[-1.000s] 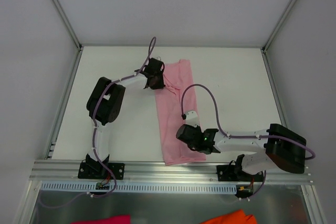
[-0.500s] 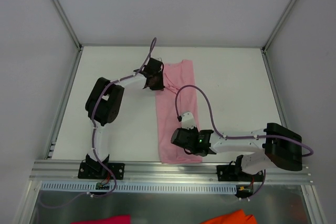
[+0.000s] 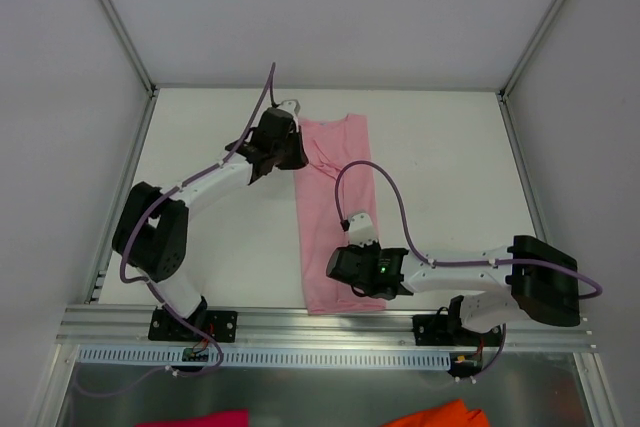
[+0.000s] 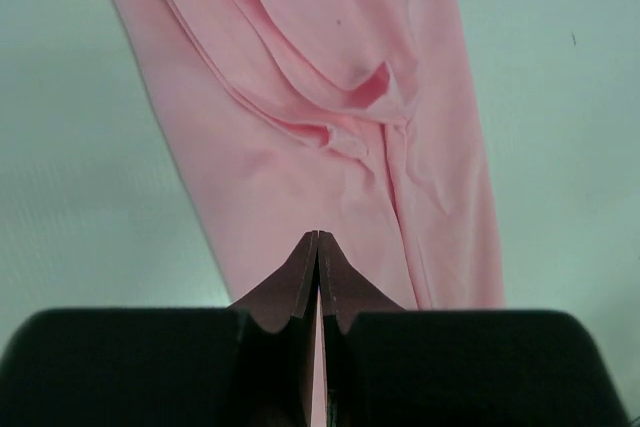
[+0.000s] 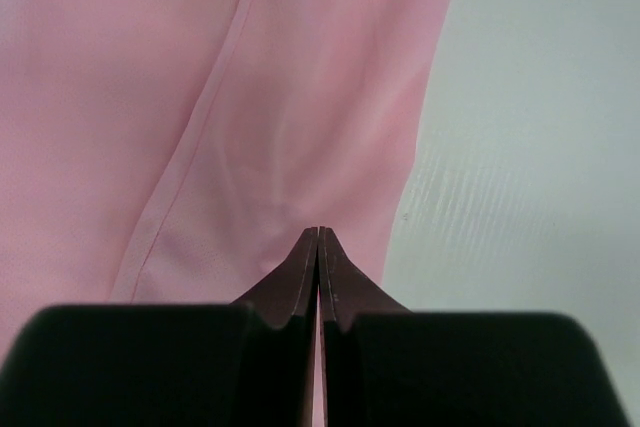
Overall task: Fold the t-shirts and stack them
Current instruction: Rotate the tshirt 90 degrees
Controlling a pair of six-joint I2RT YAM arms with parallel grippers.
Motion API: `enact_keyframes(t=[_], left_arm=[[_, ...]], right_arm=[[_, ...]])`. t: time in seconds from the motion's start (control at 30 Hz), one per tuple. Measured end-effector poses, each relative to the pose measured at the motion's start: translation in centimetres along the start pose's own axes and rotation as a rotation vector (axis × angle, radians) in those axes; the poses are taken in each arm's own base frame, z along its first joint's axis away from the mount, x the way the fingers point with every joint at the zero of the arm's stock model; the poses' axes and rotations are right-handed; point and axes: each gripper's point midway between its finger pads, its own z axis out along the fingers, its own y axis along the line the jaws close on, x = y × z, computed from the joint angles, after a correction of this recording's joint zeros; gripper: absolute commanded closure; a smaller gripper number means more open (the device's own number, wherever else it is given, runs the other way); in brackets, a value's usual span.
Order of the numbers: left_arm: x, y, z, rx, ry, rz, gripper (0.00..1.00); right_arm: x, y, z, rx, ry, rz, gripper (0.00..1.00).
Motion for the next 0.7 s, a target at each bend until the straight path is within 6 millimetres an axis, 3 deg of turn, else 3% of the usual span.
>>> enact_keyframes(t=[0.23,0.37,0.57,0.7], left_arm=[[7.5,-0.3,-0.5,0.028,0.127,0.034,1.0],[11.0,0.0,-0.4,0.031,0.196,0.037,1.0],[12.5,0.8,1.9,-0.002,0.239,0.029,1.0],[12.3,1.2,4.0,-0.037,0.261,0.021,1.0]], right_arm=[[-0.4,-0.2,-0.2,0.006,-0.019,0.016,0.99],[-1.9,-0.9,-1.5,-0.021,-0.08,0.09,0.99],[-4.7,-3.1,-5.1,-0.104,-0.229,0.233,0.99],[-5.6,-4.5,-6.8,-0.131,-0.285,0.283,0.99]])
